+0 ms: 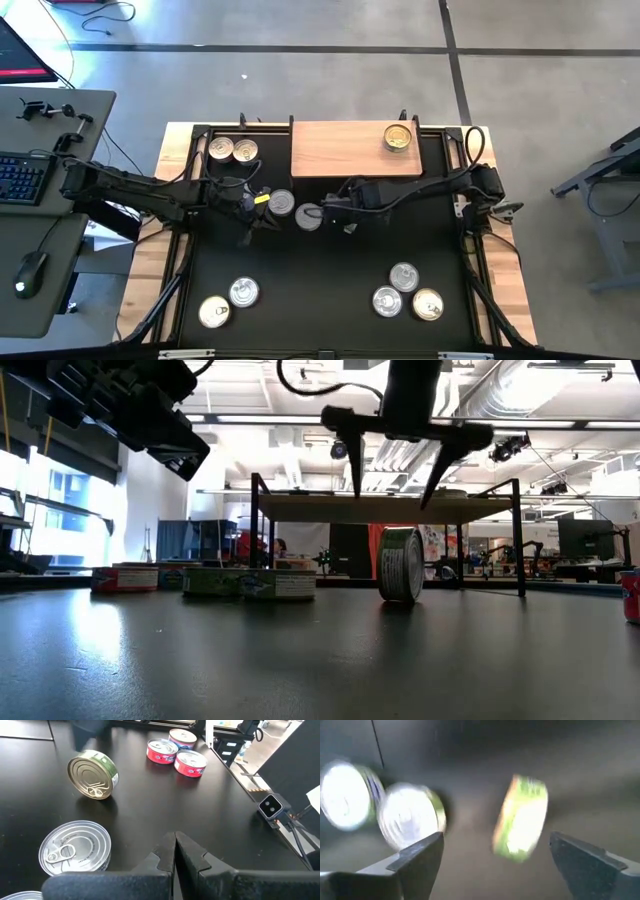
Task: Stack canned seafood by type on shelf
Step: Stack the green tuna can on top of the green tuna can on the shelf
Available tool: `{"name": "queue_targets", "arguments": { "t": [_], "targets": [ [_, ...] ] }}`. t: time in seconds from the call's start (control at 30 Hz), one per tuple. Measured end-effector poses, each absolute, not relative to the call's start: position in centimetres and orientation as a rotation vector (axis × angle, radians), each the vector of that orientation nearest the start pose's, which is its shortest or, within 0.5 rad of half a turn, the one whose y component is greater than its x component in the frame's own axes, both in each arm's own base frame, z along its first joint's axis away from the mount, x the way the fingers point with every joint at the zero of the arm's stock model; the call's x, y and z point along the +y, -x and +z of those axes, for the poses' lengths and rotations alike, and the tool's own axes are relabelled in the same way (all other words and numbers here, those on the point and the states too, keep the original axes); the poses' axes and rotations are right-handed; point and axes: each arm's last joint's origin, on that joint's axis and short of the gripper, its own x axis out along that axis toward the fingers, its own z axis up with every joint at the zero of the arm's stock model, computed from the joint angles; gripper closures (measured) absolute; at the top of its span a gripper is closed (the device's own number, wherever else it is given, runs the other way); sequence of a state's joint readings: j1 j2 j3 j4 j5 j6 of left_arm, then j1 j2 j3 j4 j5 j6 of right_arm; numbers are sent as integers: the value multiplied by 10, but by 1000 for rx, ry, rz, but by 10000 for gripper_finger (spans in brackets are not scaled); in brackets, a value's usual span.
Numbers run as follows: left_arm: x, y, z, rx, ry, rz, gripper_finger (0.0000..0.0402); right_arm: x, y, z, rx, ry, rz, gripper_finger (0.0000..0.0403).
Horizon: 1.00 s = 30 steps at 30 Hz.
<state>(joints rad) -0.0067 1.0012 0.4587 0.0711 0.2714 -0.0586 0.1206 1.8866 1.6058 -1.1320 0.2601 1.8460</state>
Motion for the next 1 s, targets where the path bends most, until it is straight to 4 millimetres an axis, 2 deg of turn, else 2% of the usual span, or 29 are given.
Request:
{"name": "queue_targets", "arguments": {
  "t": [0.1,0.2,0.4,0.57,0.83,1.0],
  "targets": [
    [-9,-204,207,476,119,-259,402,44,-366,250,779,-1192,-1272,49],
    [-9,-204,207,477,119,-259,402,48,-360,250,715,-1232,-1380,49],
    [-9,-203,207,480,112,-260,402,49,-368,230,596,-1275,-1453,49],
    [-9,-203,206,496,113,-260,402,43,-370,217,685,-1286,-1517,49],
    [-9,-203,205,499,112,-260,402,26,-377,196,675,-1232,-1612,50],
    [-9,-203,205,498,112,-259,402,25,-379,195,697,-1250,-1595,66]
  ]
}}
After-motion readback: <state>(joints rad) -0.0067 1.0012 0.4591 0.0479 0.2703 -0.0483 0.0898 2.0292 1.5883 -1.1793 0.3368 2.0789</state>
